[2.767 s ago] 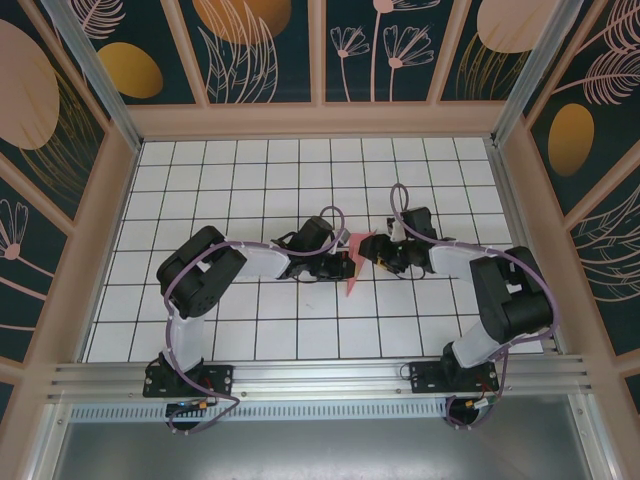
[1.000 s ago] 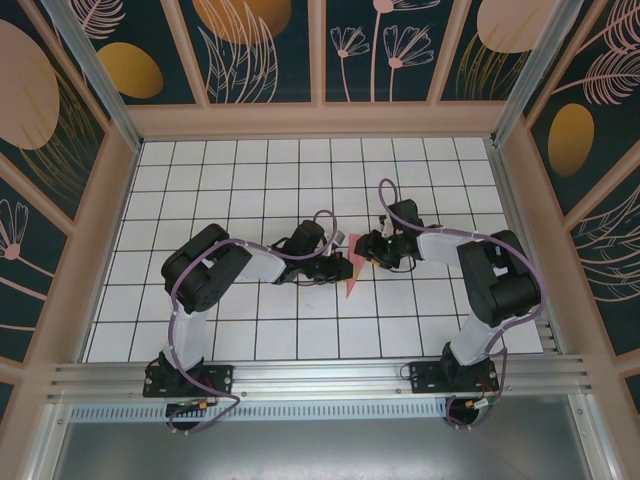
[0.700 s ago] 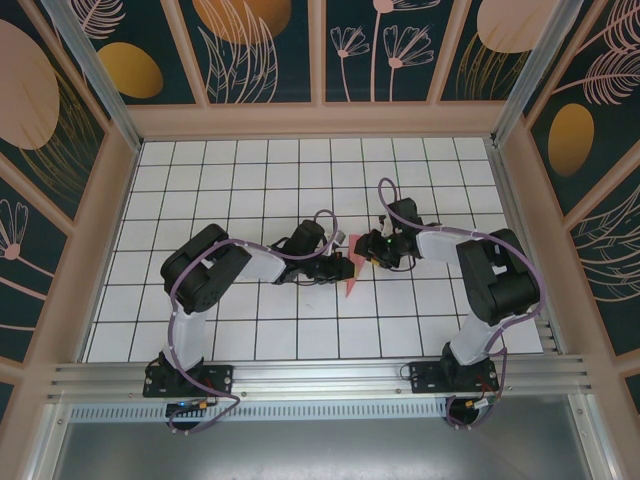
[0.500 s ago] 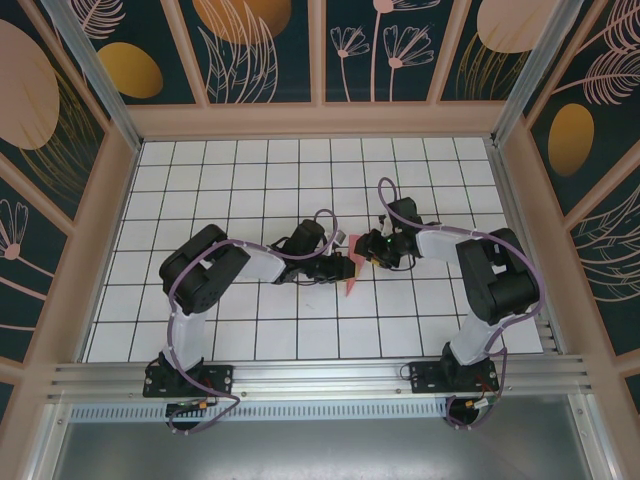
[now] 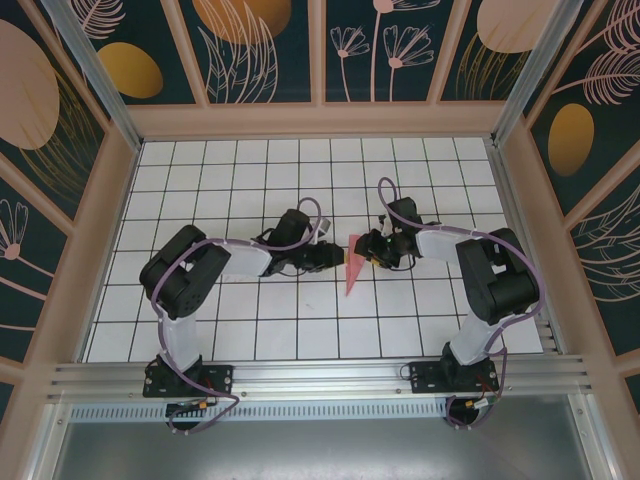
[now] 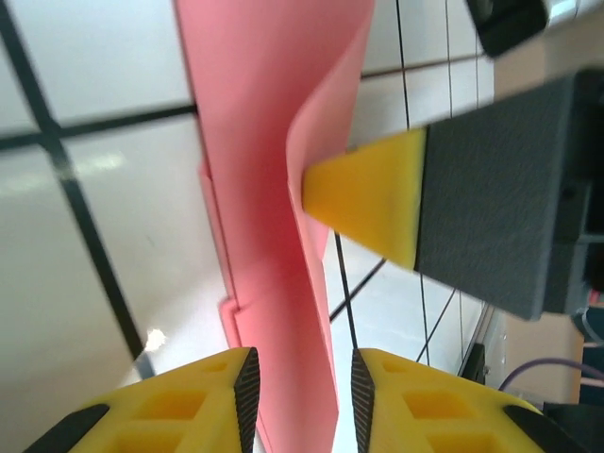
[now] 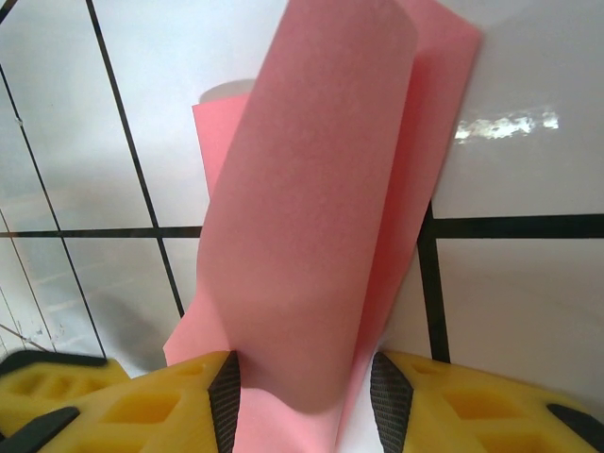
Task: Fold a paper plane with a square sheet of paper (fold left side to right side)
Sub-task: Fold the wing for the fifth time at the center of the table.
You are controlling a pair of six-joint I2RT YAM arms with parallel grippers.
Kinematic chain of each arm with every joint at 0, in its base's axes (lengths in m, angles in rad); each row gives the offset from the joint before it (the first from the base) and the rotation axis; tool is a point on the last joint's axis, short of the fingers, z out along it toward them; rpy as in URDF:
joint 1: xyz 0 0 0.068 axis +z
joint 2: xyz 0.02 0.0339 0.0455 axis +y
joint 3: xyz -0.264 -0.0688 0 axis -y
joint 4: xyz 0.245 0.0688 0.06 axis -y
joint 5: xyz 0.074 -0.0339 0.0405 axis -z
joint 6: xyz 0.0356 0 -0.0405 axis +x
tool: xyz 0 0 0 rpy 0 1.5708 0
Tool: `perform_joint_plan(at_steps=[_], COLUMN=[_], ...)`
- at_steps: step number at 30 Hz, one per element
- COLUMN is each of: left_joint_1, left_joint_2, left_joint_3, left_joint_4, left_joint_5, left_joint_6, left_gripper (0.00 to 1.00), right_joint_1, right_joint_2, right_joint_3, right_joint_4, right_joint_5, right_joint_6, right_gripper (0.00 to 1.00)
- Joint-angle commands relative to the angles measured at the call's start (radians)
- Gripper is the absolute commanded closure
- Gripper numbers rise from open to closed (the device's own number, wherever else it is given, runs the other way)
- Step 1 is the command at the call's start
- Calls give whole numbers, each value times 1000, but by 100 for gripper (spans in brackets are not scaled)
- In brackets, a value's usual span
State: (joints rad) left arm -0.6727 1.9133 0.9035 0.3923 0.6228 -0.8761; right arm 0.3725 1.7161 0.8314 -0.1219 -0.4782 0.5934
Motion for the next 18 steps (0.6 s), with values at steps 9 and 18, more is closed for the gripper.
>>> perform_joint_plan(at_steps=[9, 18], left_joint_1=[31, 31], left_joint_2=[113, 184], left_joint_3=[147, 201], left_joint_4=[-7, -12], left_joint_5=[69, 86], left_joint_6=[17, 14], left_gripper=[68, 71], right_joint_1=[30, 32], right_joint_2=[72, 71], right_joint_3=[-9, -10], right_joint_4=[5, 10], right_joint_5=[53, 51], right_joint_6=[-13, -12], right_gripper=[53, 53])
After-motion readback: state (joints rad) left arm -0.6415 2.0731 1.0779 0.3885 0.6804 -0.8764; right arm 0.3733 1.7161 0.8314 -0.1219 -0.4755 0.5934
